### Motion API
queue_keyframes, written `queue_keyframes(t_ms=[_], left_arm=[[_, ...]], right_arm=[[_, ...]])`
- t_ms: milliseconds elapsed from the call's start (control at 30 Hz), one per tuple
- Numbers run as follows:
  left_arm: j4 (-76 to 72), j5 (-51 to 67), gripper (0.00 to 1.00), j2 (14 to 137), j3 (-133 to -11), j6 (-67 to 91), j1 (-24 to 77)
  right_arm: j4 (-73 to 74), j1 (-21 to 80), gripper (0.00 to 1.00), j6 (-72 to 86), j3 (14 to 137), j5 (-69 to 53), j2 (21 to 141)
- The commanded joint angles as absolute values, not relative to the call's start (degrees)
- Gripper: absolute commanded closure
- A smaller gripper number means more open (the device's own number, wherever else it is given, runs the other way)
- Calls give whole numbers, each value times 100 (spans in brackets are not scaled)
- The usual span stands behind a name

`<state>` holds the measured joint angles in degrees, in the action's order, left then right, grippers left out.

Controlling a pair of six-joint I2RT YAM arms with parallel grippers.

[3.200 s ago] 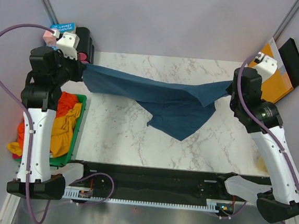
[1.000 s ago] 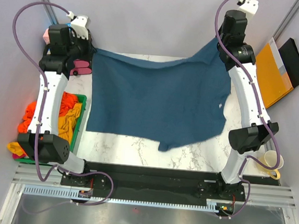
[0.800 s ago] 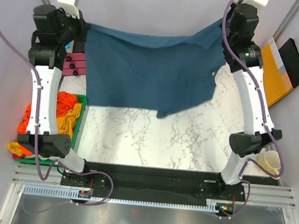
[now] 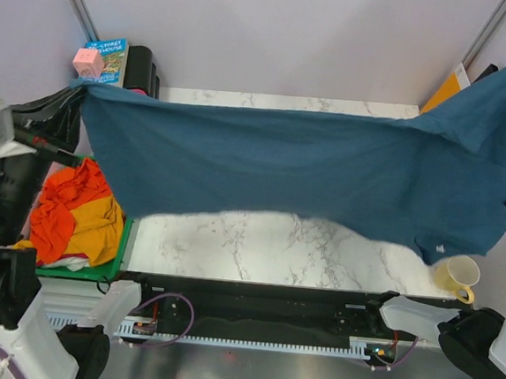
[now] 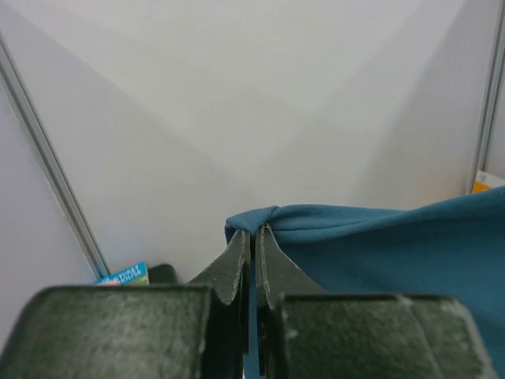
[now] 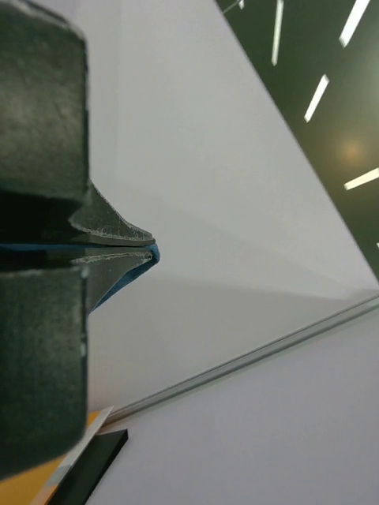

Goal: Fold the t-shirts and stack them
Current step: Flatten out the tshirt

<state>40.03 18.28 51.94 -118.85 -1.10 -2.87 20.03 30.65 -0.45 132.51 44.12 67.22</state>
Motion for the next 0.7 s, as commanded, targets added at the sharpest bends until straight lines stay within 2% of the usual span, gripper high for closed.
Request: queue_keyframes(t_ms=[0,200,333,500,667], left_arm=[[4360,1740,98,5405,-11155,-316,-290],[3368,1855,98,5440,-9222,-553,-299],[2735,1881,98,6114,-8326,-685,-290],[1698,1899,98,7310,-7884,-756,-281],[1292,1653,98,9092,-8392,-756,-281]], right_arm=[[2101,3103,100,-176,12501,4859,7286],[1451,2954,100,-211,11313,5045,7786],[1459,2269,100,447,11110,4414,8707],[1257,1749,100,817,11336,4166,10061],[1275,1407,100,1151,12205,3956,11740]])
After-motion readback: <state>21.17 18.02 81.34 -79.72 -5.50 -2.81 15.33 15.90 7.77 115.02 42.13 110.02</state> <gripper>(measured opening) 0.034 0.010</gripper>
